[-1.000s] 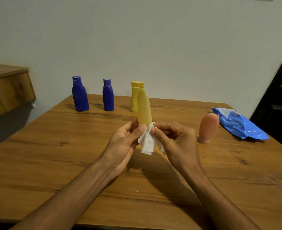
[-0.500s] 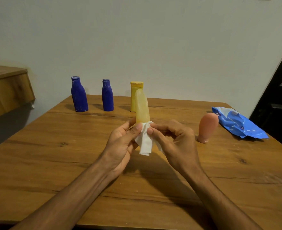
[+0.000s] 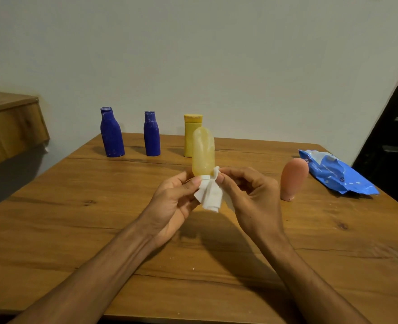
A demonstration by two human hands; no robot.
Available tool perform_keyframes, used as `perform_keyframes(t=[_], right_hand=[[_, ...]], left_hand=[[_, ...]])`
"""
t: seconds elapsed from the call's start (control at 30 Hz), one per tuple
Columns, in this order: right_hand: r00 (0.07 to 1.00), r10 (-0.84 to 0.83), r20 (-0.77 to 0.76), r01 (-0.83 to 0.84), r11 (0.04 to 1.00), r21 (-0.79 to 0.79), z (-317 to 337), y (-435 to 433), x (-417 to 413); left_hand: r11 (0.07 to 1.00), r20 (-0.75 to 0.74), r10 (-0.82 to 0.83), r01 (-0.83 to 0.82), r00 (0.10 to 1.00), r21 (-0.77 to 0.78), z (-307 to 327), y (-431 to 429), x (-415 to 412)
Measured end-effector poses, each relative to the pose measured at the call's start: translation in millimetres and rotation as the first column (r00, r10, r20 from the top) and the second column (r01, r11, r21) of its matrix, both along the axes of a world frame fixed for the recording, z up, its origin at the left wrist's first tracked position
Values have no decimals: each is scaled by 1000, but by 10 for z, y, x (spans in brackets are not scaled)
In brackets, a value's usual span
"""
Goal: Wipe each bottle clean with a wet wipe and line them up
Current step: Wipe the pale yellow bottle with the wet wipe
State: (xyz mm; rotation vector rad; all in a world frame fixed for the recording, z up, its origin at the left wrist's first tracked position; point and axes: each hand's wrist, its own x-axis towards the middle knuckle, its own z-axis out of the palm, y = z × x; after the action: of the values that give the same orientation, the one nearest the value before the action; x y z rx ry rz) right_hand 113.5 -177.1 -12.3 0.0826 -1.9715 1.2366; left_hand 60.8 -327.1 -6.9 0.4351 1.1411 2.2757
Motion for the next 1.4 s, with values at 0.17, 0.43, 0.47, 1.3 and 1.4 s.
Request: perform_keyframes(t=[0.17,0.43,0.47,1.3,1.4], right_hand=[[994,-22,-108,43,979,202,-6,-14,21],[972,-51,-230,117,951,286,-22,4,26],[972,-36,-231,112,940,323,-24,4,28],[959,-100,-264,196,909,368,31,13,31],[983,-25,-183,108,883,457,-3,-1,35]], left_hand=[[999,-63,-28,26,998,-45,0,-4,23],[999,-109,-15,10,994,-51,-10,6,17],[998,-111,-7,1,994,-57,-15,5,10],[915,-434,-118,-72,893,-397,-67,-13,45],[926,-409,-73,-91,910,-367,-65,-14,19]])
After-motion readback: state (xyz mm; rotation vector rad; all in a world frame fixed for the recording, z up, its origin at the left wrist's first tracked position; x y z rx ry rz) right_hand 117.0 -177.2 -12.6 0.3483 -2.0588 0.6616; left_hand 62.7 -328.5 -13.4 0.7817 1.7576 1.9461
